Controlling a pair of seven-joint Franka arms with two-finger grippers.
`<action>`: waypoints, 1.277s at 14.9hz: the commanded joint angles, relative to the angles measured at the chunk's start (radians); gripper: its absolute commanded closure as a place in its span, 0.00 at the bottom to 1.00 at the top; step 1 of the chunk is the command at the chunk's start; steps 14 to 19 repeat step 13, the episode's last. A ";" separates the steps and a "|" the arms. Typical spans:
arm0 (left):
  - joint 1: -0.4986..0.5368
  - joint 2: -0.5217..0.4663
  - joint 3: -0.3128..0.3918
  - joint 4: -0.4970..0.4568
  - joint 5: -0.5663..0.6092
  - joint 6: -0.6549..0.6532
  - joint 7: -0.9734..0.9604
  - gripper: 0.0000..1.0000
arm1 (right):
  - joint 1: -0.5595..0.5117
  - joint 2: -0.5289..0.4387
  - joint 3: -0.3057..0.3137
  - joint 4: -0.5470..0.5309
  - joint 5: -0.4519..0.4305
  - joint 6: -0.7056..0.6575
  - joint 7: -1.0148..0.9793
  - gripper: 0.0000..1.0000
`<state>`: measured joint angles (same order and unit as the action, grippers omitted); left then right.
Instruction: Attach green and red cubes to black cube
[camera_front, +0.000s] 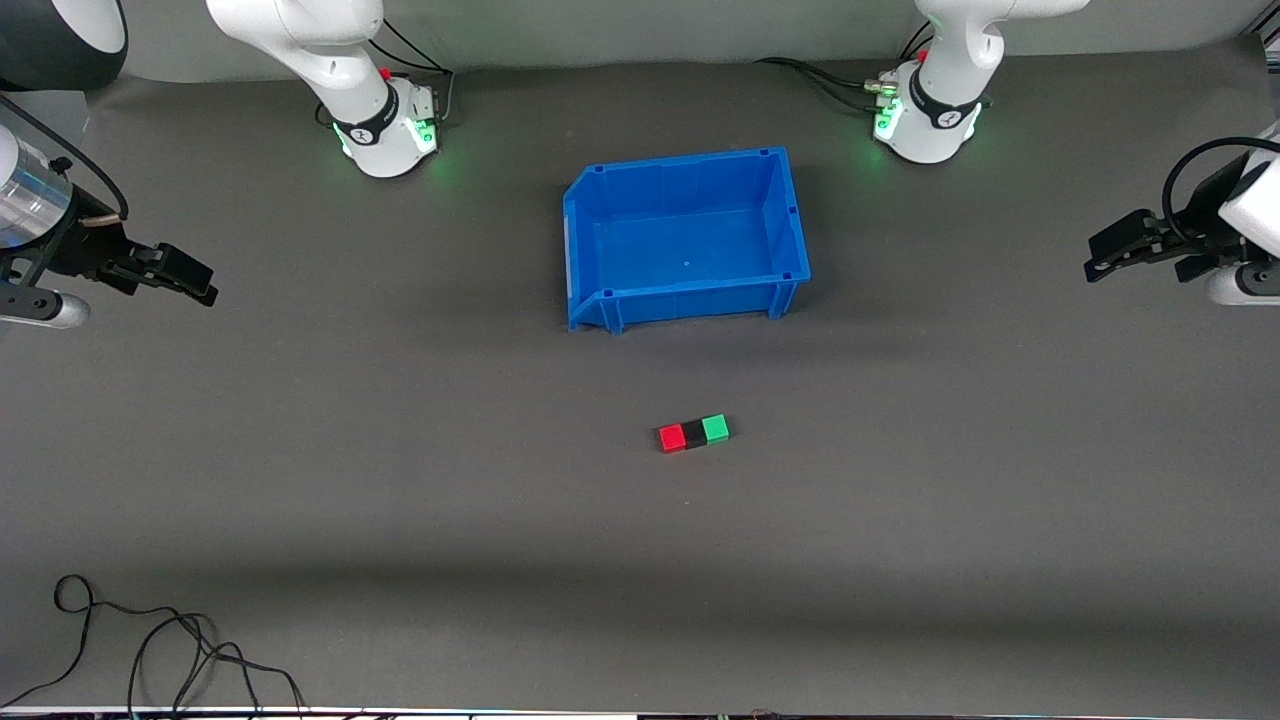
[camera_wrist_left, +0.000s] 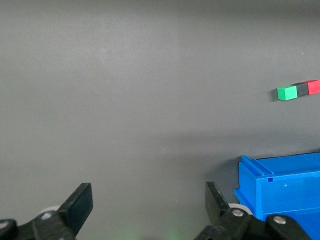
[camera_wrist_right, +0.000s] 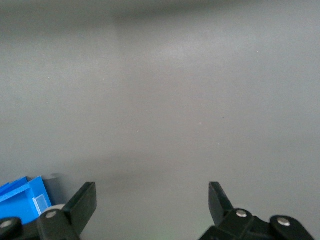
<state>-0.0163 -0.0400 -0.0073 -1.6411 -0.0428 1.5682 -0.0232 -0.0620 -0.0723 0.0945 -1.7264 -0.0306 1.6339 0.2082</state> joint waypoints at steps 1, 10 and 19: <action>-0.051 0.003 0.047 0.011 0.020 -0.002 0.014 0.00 | 0.010 0.000 -0.009 -0.004 -0.008 0.023 -0.036 0.01; -0.050 0.002 0.043 0.007 0.063 -0.013 0.012 0.00 | 0.013 0.025 -0.006 0.025 -0.006 0.021 -0.035 0.01; -0.048 0.003 0.043 0.014 0.063 -0.011 0.012 0.00 | 0.013 0.025 -0.006 0.025 -0.006 0.021 -0.033 0.01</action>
